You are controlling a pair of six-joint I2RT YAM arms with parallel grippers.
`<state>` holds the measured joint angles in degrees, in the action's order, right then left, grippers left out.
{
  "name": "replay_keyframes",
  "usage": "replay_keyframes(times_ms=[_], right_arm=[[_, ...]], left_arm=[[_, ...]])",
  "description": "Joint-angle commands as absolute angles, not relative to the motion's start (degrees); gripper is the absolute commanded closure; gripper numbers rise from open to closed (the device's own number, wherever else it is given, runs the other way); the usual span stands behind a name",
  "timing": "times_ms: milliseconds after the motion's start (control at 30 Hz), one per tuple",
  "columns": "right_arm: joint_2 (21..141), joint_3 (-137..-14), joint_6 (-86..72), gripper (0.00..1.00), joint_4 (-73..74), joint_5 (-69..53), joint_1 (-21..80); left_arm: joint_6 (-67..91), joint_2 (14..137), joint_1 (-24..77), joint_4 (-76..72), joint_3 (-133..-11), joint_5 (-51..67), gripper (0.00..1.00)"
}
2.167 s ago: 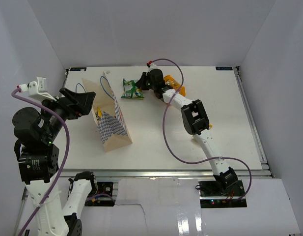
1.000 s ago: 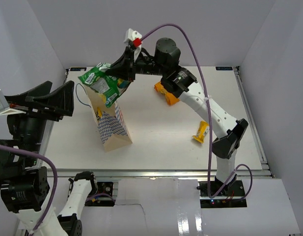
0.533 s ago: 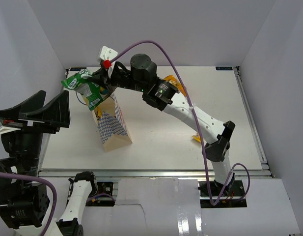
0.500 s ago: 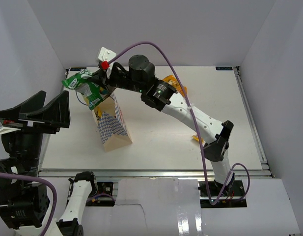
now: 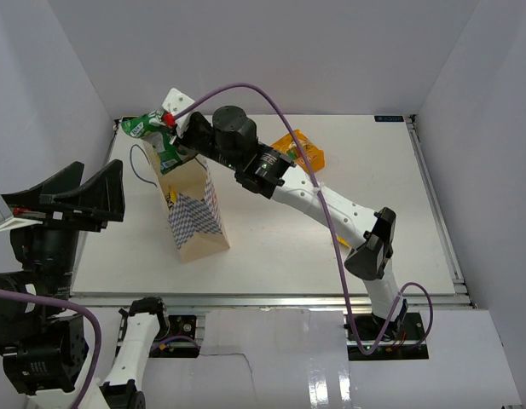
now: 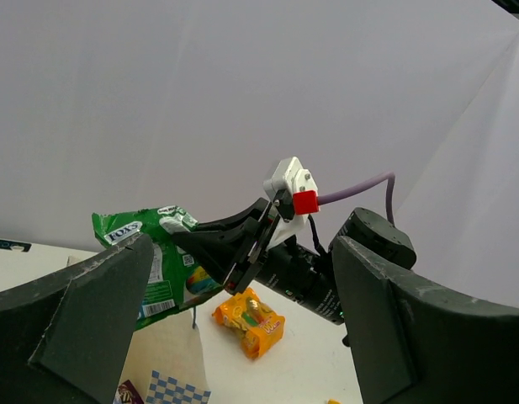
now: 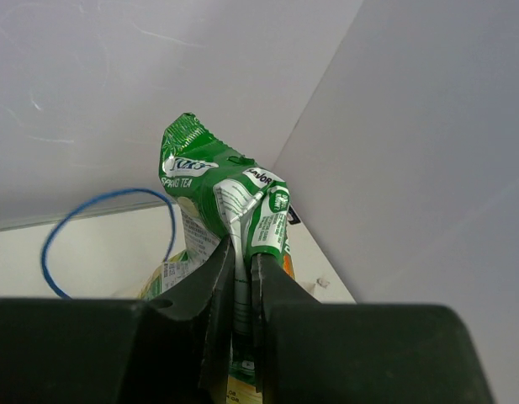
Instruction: Place the snacks into the paper bag
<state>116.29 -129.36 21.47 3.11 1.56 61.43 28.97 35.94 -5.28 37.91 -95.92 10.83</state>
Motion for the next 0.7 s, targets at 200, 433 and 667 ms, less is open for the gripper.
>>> replay_keyframes(times_ms=[200, 433, 667], right_arm=[[111.4, -121.2, 26.2, 0.92, -7.9, 14.3, 65.3], [110.5, -117.2, 27.8, 0.85, -9.4, 16.3, 67.4], [109.5, -114.7, 28.5, 0.47, -9.7, 17.1, 67.9]], left_arm=[[28.1, 35.8, -5.2, 38.6, -94.8, 9.8, 0.02], [27.9, 35.7, -5.1, 38.8, -94.9, 9.6, 0.02], [27.8, 35.6, -5.1, 38.8, -94.8, 9.6, 0.02]])
